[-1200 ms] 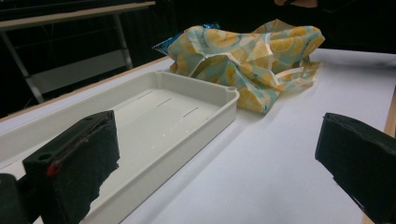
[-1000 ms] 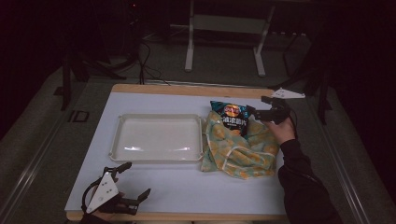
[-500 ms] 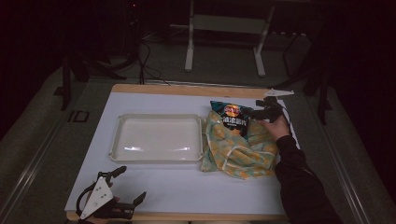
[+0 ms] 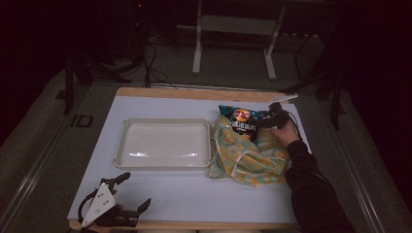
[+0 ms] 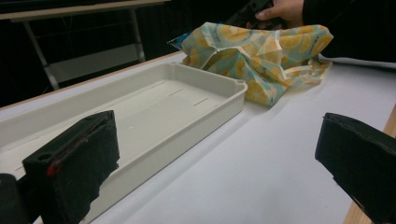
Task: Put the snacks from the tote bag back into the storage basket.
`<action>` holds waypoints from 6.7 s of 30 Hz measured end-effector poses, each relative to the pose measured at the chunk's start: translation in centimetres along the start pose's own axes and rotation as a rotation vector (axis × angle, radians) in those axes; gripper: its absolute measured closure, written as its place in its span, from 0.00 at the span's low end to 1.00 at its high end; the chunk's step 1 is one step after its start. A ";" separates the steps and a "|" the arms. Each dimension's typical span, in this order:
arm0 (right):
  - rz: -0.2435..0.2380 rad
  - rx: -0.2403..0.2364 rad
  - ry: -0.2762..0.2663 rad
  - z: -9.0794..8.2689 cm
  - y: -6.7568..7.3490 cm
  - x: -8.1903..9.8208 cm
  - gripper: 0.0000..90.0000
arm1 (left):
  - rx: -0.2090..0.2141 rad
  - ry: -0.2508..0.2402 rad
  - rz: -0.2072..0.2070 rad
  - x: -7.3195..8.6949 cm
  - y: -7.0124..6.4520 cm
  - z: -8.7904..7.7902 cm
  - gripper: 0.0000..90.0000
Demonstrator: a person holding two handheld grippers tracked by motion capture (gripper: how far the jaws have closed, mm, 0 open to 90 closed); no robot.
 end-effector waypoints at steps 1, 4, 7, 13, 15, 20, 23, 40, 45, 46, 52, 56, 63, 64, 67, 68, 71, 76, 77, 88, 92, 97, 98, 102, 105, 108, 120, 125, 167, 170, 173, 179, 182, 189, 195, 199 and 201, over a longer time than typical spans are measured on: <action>0.003 -0.005 0.007 0.1 0.0 0.1 0.31 | 0.001 0.000 -0.001 0.0 0.0 0.0 0.00; -0.004 -0.012 0.031 0.4 0.1 0.3 0.42 | 0.003 -0.001 -0.002 0.0 0.0 -0.1 0.00; 0.003 -0.034 0.047 0.7 0.3 0.5 0.52 | 0.006 0.002 -0.004 0.0 0.0 0.0 0.00; -0.019 -0.028 0.085 0.9 0.7 0.5 0.74 | 0.011 0.003 0.002 0.0 -0.1 0.0 0.00; -0.023 -0.030 0.091 0.9 0.8 0.5 0.79 | 0.012 0.002 0.001 0.0 -0.1 0.0 0.00; -0.044 -0.014 0.103 1.0 1.5 0.2 0.99 | 0.014 0.003 0.004 -0.1 -0.1 0.0 0.00; -0.051 0.011 0.062 0.1 1.7 -0.4 0.99 | 0.018 0.002 0.006 -0.1 -0.2 0.0 0.00; -0.112 0.026 -0.072 -5.8 3.3 -2.9 1.00 | 0.034 0.012 0.011 -0.1 -0.3 0.3 0.00; -0.130 0.030 -0.086 -6.7 3.6 -3.4 1.00 | 0.036 0.013 0.013 -0.1 -0.3 0.4 0.00; -0.134 0.035 -0.107 -7.6 3.6 -3.8 1.00 | 0.035 0.013 0.013 -0.1 -0.3 0.4 0.00; -0.143 0.056 -0.130 -9.3 3.5 -4.6 1.00 | 0.034 0.012 0.011 -0.1 -0.3 0.5 0.00; -0.155 0.073 -0.144 -10.5 3.7 -5.4 1.00 | 0.040 0.014 0.011 -0.1 -0.4 0.7 0.00; -0.182 0.112 -0.191 -13.3 4.1 -7.5 1.00 | 0.056 0.018 0.014 -0.3 -0.4 1.3 0.00; -0.182 0.120 -0.196 -13.6 4.1 -7.7 1.00 | 0.059 0.017 0.015 -0.3 -0.4 1.4 0.00; -0.191 0.136 -0.215 -14.8 4.3 -8.8 1.00 | 0.064 0.014 0.014 -0.4 -0.4 1.5 0.00; -0.198 0.147 -0.218 -15.3 4.3 -9.2 1.00 | 0.065 0.014 0.015 -0.4 -0.4 1.6 0.00; -0.214 0.164 -0.226 -16.5 4.6 -10.4 1.00 | 0.068 0.016 0.017 -0.4 -0.4 1.7 0.00; -0.234 0.183 -0.241 -18.0 5.1 -12.3 1.00 | 0.069 0.016 0.019 -0.4 -0.4 1.6 0.00; -0.237 0.181 -0.245 -18.2 5.2 -12.6 1.00 | 0.069 0.015 0.018 -0.4 -0.4 1.6 0.00; -0.296 0.139 -0.263 -17.3 8.0 -16.7 1.00 | 0.067 0.016 0.018 -0.4 -0.4 1.6 0.00; -0.319 0.125 -0.263 -16.5 9.1 -17.7 1.00 | 0.070 0.016 0.020 -0.4 -0.5 1.6 0.00; -0.352 0.076 -0.274 -14.4 11.1 -19.2 1.00 | 0.071 0.014 0.020 -0.4 -0.5 1.5 0.00; -0.352 0.076 -0.274 -14.4 11.1 -19.2 1.00 | 0.071 0.014 0.020 -0.4 -0.5 1.5 0.00; -0.369 0.029 -0.283 -12.5 12.8 -20.1 1.00 | 0.073 0.012 0.021 -0.4 -0.5 1.5 0.00; -0.371 0.018 -0.285 -12.1 13.1 -20.2 1.00 | 0.073 0.012 0.019 -0.4 -0.5 1.5 0.00; -0.383 -0.034 -0.299 -10.4 14.5 -20.8 1.00 | 0.074 0.008 0.017 -0.5 -0.5 1.4 0.00; -0.404 -0.125 -0.325 -6.7 17.2 -20.9 1.00 | 0.080 0.013 0.024 -0.4 -0.6 1.4 0.00; -0.393 -0.180 -0.340 -4.7 18.1 -20.0 1.00 | 0.082 0.008 0.024 -0.5 -0.6 1.3 0.00; -0.253 -0.283 -0.137 8.4 19.1 -12.5 0.99 | 0.094 0.021 0.031 -0.4 -0.8 1.5 0.00; -0.240 -0.269 -0.124 9.0 18.9 -12.4 0.99 | 0.096 0.020 0.031 -0.4 -0.8 1.5 0.00; -0.225 -0.258 -0.106 9.6 18.5 -12.4 0.99 | 0.096 0.017 0.031 -0.4 -0.8 1.5 0.00; -0.195 -0.223 -0.064 11.1 17.6 -11.9 0.98 | 0.099 0.019 0.031 -0.4 -0.8 1.5 0.00; -0.193 -0.197 -0.038 11.8 17.3 -11.7 0.98 | 0.100 0.021 0.033 -0.4 -0.8 1.5 0.00; -0.176 -0.145 0.002 13.1 16.7 -11.5 0.90 | 0.101 0.018 0.029 -0.4 -0.8 1.5 0.00; -0.177 -0.116 0.030 14.1 16.2 -11.0 0.90 | 0.105 0.021 0.033 -0.4 -0.9 1.5 0.00; -0.170 -0.110 0.040 14.5 15.9 -10.7 0.87 | 0.107 0.022 0.033 -0.4 -0.9 1.5 0.00; -0.167 -0.111 0.050 14.5 15.8 -10.7 0.87 | 0.109 0.025 0.034 -0.3 -0.9 1.5 0.00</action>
Point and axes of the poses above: each handheld gripper's, and its own axes: z roughly forward along the jaws, x roughly out of its underside, y roughly to its left, the point moved 5 cm from there along z, roughly forward along the jaws, and after that the axes turned 11 degrees about -z, right-handed, at the moved point
